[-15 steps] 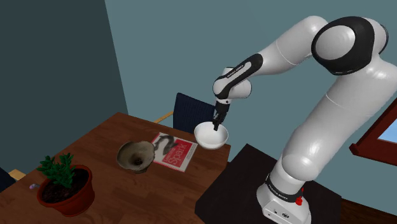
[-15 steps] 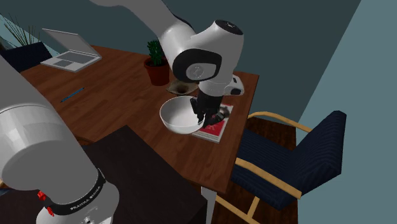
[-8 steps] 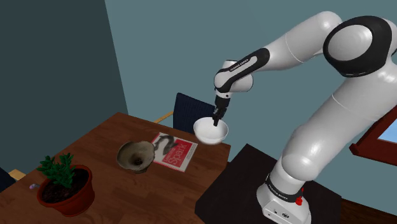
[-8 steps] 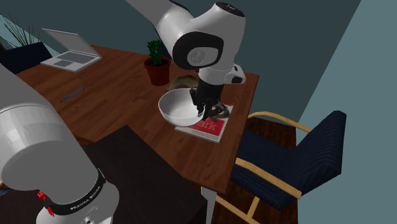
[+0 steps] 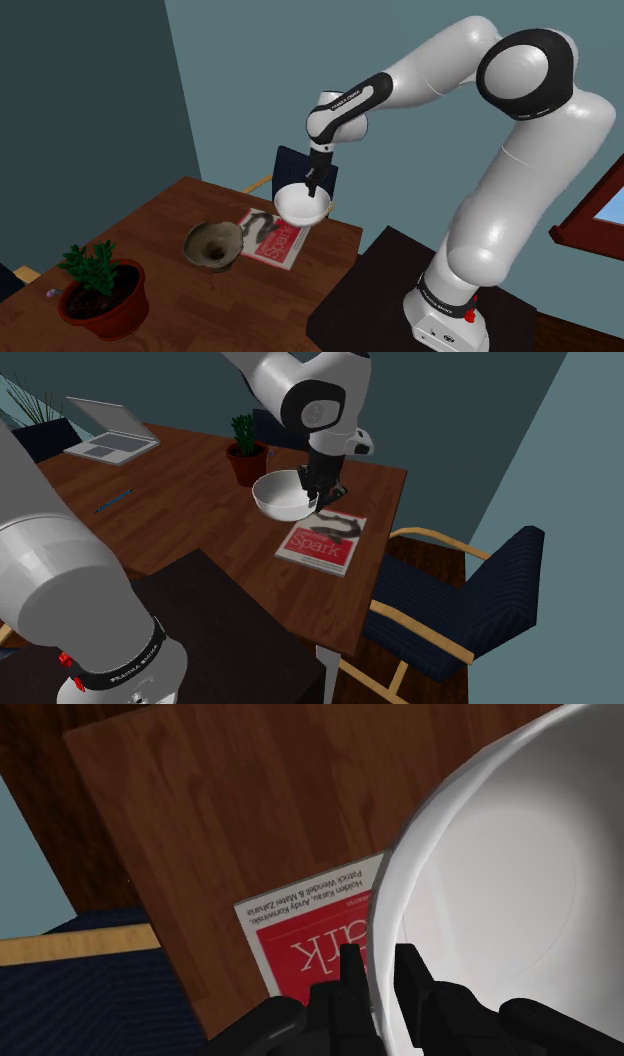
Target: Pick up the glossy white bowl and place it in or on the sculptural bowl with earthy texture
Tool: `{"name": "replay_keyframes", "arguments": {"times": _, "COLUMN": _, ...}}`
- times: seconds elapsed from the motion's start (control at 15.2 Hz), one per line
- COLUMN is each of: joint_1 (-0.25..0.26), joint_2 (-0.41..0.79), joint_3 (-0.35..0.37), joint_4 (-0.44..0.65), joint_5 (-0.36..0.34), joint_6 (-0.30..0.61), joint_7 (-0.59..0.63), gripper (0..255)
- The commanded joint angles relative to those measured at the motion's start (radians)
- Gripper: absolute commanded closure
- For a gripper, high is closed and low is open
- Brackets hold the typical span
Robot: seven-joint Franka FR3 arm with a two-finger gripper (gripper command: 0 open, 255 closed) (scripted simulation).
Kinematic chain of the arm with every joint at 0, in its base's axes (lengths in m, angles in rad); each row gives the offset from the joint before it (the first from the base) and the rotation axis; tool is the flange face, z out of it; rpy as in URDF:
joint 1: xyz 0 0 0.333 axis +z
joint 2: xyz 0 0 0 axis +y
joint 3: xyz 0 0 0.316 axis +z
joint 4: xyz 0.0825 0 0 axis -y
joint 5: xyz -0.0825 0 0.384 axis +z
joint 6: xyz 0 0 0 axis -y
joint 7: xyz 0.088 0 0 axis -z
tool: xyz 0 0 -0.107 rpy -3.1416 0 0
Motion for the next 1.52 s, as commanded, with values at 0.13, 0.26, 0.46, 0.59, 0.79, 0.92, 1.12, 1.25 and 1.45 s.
{"name": "replay_keyframes", "arguments": {"times": 0.13, "joint_1": 0.042, "joint_2": 0.084, "joint_3": 0.042, "joint_4": 0.112, "joint_5": 0.023, "joint_6": -0.016, "joint_7": 0.072, "gripper": 255}}
{"name": "replay_keyframes", "arguments": {"times": 0.26, "joint_1": 0.06, "joint_2": 0.13, "joint_3": 0.06, "joint_4": 0.173, "joint_5": 0.03, "joint_6": -0.026, "joint_7": 0.106, "gripper": 255}}
{"name": "replay_keyframes", "arguments": {"times": 0.46, "joint_1": 0.085, "joint_2": 0.203, "joint_3": 0.084, "joint_4": 0.273, "joint_5": 0.036, "joint_6": -0.045, "joint_7": 0.156, "gripper": 255}}
{"name": "replay_keyframes", "arguments": {"times": 0.59, "joint_1": 0.101, "joint_2": 0.254, "joint_3": 0.097, "joint_4": 0.345, "joint_5": 0.038, "joint_6": -0.06, "joint_7": 0.19, "gripper": 255}}
{"name": "replay_keyframes", "arguments": {"times": 0.79, "joint_1": 0.124, "joint_2": 0.334, "joint_3": 0.114, "joint_4": 0.463, "joint_5": 0.037, "joint_6": -0.089, "joint_7": 0.239, "gripper": 255}}
{"name": "replay_keyframes", "arguments": {"times": 0.92, "joint_1": 0.138, "joint_2": 0.39, "joint_3": 0.124, "joint_4": 0.548, "joint_5": 0.034, "joint_6": -0.113, "joint_7": 0.272, "gripper": 255}}
{"name": "replay_keyframes", "arguments": {"times": 1.12, "joint_1": 0.16, "joint_2": 0.48, "joint_3": 0.136, "joint_4": 0.689, "joint_5": 0.028, "joint_6": -0.156, "joint_7": 0.32, "gripper": 255}}
{"name": "replay_keyframes", "arguments": {"times": 1.25, "joint_1": 0.173, "joint_2": 0.545, "joint_3": 0.143, "joint_4": 0.794, "joint_5": 0.023, "joint_6": -0.19, "joint_7": 0.352, "gripper": 255}}
{"name": "replay_keyframes", "arguments": {"times": 1.45, "joint_1": 0.178, "joint_2": 0.584, "joint_3": 0.147, "joint_4": 0.829, "joint_5": 0.024, "joint_6": -0.184, "joint_7": 0.36, "gripper": 255}}
